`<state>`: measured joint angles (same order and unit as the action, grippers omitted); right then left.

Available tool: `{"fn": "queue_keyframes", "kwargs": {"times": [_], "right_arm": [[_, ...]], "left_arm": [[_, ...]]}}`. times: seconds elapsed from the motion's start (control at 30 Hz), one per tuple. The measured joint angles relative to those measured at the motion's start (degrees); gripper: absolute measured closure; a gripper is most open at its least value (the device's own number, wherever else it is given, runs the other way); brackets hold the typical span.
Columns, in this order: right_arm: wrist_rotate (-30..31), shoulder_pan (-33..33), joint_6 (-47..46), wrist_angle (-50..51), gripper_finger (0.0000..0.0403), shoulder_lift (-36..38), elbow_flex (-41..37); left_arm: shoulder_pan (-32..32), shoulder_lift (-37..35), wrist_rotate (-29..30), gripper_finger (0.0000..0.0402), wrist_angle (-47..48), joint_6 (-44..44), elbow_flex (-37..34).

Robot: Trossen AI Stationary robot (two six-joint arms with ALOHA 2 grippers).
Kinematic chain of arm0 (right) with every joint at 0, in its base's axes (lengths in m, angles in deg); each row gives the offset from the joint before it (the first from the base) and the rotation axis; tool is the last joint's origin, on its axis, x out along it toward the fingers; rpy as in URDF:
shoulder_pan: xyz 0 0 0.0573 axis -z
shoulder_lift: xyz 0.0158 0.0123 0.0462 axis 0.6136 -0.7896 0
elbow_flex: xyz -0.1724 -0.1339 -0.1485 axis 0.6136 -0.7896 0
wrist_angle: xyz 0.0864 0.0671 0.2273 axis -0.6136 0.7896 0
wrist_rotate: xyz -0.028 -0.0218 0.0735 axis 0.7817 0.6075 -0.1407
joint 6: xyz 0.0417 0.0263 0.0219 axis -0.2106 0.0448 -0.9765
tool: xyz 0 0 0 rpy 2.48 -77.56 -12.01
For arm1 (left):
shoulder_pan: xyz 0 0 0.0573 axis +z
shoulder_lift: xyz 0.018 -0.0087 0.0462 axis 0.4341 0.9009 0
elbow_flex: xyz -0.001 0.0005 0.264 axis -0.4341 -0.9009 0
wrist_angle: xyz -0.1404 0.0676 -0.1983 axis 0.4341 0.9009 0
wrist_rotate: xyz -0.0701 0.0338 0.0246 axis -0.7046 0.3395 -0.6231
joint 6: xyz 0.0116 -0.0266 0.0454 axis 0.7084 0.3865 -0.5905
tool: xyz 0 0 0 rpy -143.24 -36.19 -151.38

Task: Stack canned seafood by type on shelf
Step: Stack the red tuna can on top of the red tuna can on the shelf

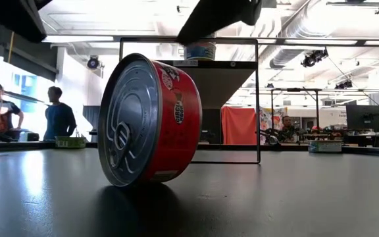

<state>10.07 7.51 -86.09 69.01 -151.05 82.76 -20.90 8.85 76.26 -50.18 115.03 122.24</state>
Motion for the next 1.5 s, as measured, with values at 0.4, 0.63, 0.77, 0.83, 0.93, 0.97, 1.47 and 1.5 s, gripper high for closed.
{"fn": "queue_keyframes", "kwargs": {"times": [0.4,0.63,0.77,0.83,0.93,0.97,1.47,1.5], "right_arm": [[1.6,0.1,-13.6,11.2,0.0084,-13.5,17.7],[3.8,0.5,-16.6,18.5,0.0084,-20.2,24.1],[2.9,1.0,-20.6,18.5,0.0084,-21.2,24.1],[2.0,1.1,-21.9,18.9,0.0091,-21.6,23.7],[1.3,1.4,-22.3,18.9,0.0135,-21.5,24.2],[0.7,1.5,-22.3,19.0,0.0162,-21.5,24.8],[1.6,9.6,-5.8,25.2,0.0285,-10.6,32.3],[2.6,10.5,-4.3,25.3,0.0285,-8.9,32.3]], "left_arm": [[-0.9,-5.2,0.6,0.0401,6.3,0.1,0.0],[-2.3,-9.2,1.8,0.0401,6.4,-1.5,0.0],[-3.6,-9.8,2.3,0.0401,6.5,-1.1,0.0],[-4.7,-10.3,2.3,0.0401,6.5,-0.9,0.0],[-6.3,-12.5,2.5,0.0401,6.5,-1.0,0.0],[-6.8,-13.8,2.8,0.0401,6.6,-1.0,0.0],[-9.1,-29.1,21.3,0.0401,12.0,-0.5,0.0],[-8.8,-29.1,21.6,0.0401,11.9,-0.5,-0.1]]}}
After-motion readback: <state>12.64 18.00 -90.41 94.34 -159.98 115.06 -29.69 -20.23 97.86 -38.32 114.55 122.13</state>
